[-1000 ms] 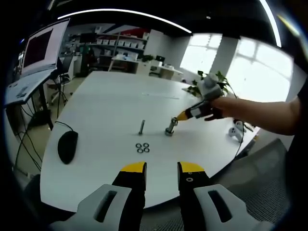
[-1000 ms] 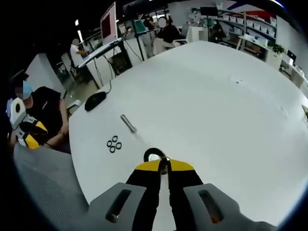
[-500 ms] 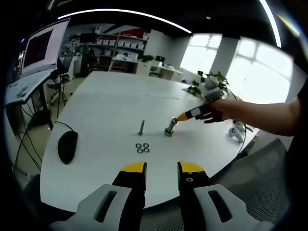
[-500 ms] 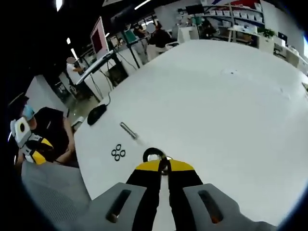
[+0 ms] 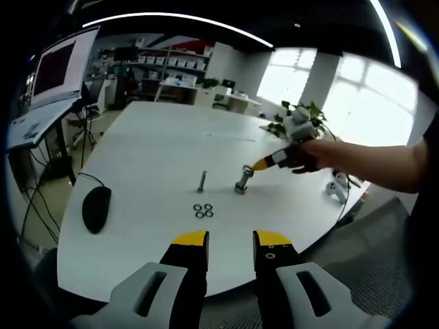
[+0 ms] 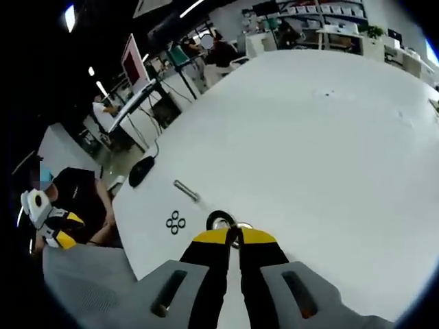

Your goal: Place the washer onto the threaded stud by aligning its center hole with the stud, sliding it down to the base, and recovering from edge contact or off-axis alignment until the washer reaches the visible bottom stop.

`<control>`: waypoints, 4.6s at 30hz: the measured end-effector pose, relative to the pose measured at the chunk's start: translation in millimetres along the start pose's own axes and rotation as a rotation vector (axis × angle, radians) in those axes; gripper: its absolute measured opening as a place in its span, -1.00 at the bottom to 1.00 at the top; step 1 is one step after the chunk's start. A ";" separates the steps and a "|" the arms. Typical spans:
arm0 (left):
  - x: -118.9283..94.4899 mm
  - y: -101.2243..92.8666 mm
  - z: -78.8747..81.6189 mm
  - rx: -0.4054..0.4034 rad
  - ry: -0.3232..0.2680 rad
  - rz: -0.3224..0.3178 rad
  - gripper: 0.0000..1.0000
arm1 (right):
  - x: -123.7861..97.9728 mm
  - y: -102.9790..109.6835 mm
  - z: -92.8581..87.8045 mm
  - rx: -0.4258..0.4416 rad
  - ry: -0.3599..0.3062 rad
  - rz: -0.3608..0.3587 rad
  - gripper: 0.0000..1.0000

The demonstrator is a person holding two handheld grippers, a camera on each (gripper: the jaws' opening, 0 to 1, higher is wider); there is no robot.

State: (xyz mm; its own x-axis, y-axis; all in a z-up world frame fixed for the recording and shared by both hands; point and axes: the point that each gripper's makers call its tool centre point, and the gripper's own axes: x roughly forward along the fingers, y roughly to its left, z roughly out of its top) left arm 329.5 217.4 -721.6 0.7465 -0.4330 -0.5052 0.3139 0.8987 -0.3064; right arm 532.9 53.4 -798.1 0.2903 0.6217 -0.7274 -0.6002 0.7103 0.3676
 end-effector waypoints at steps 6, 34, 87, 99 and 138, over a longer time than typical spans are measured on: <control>-0.2 0.2 0.3 -0.001 -0.002 0.001 -0.53 | 1.3 -1.6 -1.0 0.057 0.011 -0.010 -0.88; 0.4 -0.7 -0.9 0.004 0.006 -0.001 -0.53 | 3.2 -9.4 -9.7 0.451 -0.071 0.136 -0.66; 0.1 -8.8 0.4 0.037 -0.005 -0.042 -0.53 | -58.4 36.8 -15.4 -0.133 -0.122 0.007 -0.64; -2.3 -12.1 0.9 0.044 -0.023 -0.047 -0.53 | -92.2 60.7 -50.0 -0.342 -0.087 -0.077 -0.61; -4.0 -13.7 -5.0 0.079 -0.003 -0.055 -0.55 | -143.5 81.2 -96.8 -0.220 -0.223 -0.058 -0.60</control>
State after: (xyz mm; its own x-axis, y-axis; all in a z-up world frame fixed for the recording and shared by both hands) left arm 319.3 206.5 -719.4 0.7283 -0.4819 -0.4872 0.3995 0.8762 -0.2694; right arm 370.3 -10.1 -719.9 0.4703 0.6566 -0.5896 -0.7179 0.6732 0.1771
